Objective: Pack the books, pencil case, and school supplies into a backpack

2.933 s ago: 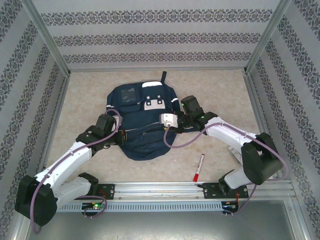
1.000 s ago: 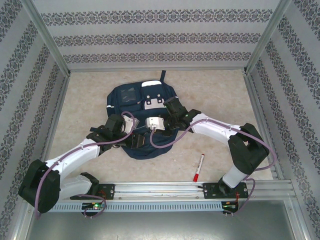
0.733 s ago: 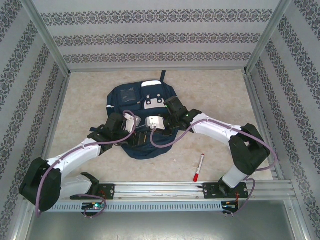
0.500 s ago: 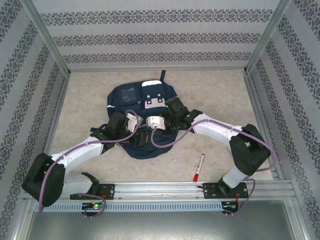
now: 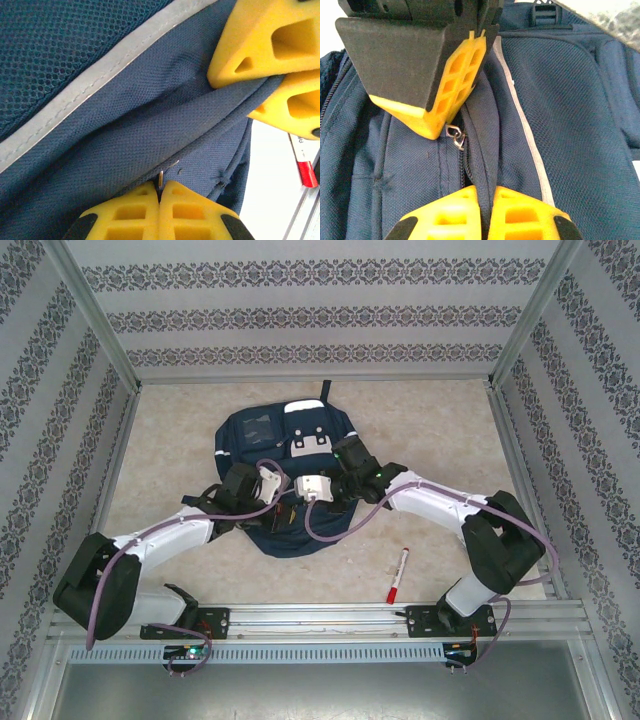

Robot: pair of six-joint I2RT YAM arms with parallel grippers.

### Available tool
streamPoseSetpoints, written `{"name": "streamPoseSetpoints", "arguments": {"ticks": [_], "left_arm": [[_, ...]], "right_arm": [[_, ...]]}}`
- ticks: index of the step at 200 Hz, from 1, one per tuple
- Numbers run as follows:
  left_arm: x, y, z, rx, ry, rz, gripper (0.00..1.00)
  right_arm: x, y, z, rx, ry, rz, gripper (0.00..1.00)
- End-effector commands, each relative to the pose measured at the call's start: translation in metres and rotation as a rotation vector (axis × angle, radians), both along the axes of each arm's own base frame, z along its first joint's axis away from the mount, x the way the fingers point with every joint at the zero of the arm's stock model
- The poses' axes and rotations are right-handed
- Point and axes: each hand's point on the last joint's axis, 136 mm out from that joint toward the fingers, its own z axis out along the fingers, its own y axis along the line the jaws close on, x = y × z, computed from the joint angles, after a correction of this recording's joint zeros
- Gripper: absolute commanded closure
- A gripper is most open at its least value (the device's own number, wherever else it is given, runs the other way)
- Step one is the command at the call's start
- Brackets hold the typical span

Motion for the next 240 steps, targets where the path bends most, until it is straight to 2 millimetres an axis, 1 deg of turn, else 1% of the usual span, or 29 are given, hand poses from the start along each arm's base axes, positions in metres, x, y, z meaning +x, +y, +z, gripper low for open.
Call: {"name": "streamPoseSetpoints", "arguments": {"ticks": [1, 14, 25, 48, 56, 64, 71, 80, 85, 95, 108, 117, 139, 147, 166, 177, 193, 210, 219, 223, 234, 240], "left_arm": [[0.007, 0.044, -0.019, 0.160, 0.040, 0.128, 1.00], [0.007, 0.067, -0.026, 0.212, 0.084, 0.232, 1.00], [0.007, 0.087, -0.031, 0.217, 0.131, 0.326, 1.00], [0.007, 0.114, -0.036, 0.191, 0.197, 0.446, 1.00], [0.008, 0.125, -0.036, 0.216, 0.196, 0.499, 1.00], [0.010, 0.132, -0.033, 0.228, 0.168, 0.535, 1.00], [0.014, 0.128, -0.027, 0.190, 0.131, 0.529, 1.00], [0.021, 0.114, -0.016, 0.095, 0.072, 0.493, 1.00], [0.025, 0.104, -0.007, 0.038, 0.037, 0.469, 1.00], [0.028, 0.086, 0.006, -0.050, -0.023, 0.417, 1.00], [0.028, 0.066, 0.018, -0.096, -0.074, 0.345, 1.00], [0.025, 0.056, 0.021, -0.087, -0.088, 0.315, 1.00], [0.019, 0.038, 0.026, -0.108, -0.090, 0.241, 1.00], [0.017, 0.031, 0.028, -0.124, -0.087, 0.217, 1.00], [0.014, 0.024, 0.033, -0.146, -0.093, 0.201, 1.00], [0.015, 0.023, 0.038, -0.163, -0.106, 0.209, 1.00], [0.014, 0.021, 0.046, -0.186, -0.123, 0.204, 1.00], [0.014, 0.025, 0.051, -0.180, -0.142, 0.219, 1.00], [0.014, 0.029, 0.052, -0.169, -0.158, 0.234, 1.00], [0.015, 0.032, 0.052, -0.158, -0.168, 0.248, 1.00], [0.017, 0.046, 0.049, -0.113, -0.187, 0.308, 1.00], [0.018, 0.055, 0.045, -0.082, -0.201, 0.343, 1.00]], "right_arm": [[-0.011, -0.003, 0.033, 0.048, -0.098, 0.094, 1.00], [-0.009, -0.018, 0.027, -0.008, -0.125, 0.094, 1.00], [-0.004, -0.030, 0.018, -0.077, -0.168, 0.076, 1.00], [0.002, -0.050, 0.007, -0.128, -0.194, 0.034, 1.00], [0.006, -0.055, 0.005, -0.135, -0.208, 0.019, 1.00], [0.008, -0.058, 0.004, -0.147, -0.224, 0.005, 1.00], [0.010, -0.059, 0.003, -0.155, -0.231, 0.000, 1.00], [0.010, -0.055, 0.003, -0.152, -0.229, -0.004, 0.88], [0.010, -0.050, 0.004, -0.135, -0.225, -0.011, 0.84], [0.008, -0.038, 0.010, -0.079, -0.199, -0.024, 0.81], [0.003, -0.021, 0.017, -0.023, -0.152, -0.015, 0.74], [-0.001, -0.011, 0.018, -0.024, -0.150, -0.004, 0.68], [-0.007, 0.008, 0.022, -0.023, -0.149, 0.009, 0.62], [-0.012, 0.016, 0.023, -0.002, -0.122, 0.029, 0.60], [-0.017, 0.029, 0.015, -0.002, -0.083, 0.047, 0.60], [-0.018, 0.034, 0.011, -0.006, -0.068, 0.037, 0.60], [-0.014, 0.041, 0.008, 0.007, -0.047, -0.011, 0.62], [-0.007, 0.039, -0.003, -0.043, -0.080, -0.044, 0.67], [-0.003, 0.033, -0.010, -0.095, -0.133, -0.057, 0.74], [-0.002, 0.031, -0.013, -0.114, -0.155, -0.059, 0.79], [-0.001, 0.027, -0.011, -0.128, -0.195, -0.066, 1.00], [-0.003, 0.028, -0.005, -0.112, -0.205, -0.061, 1.00]]}}
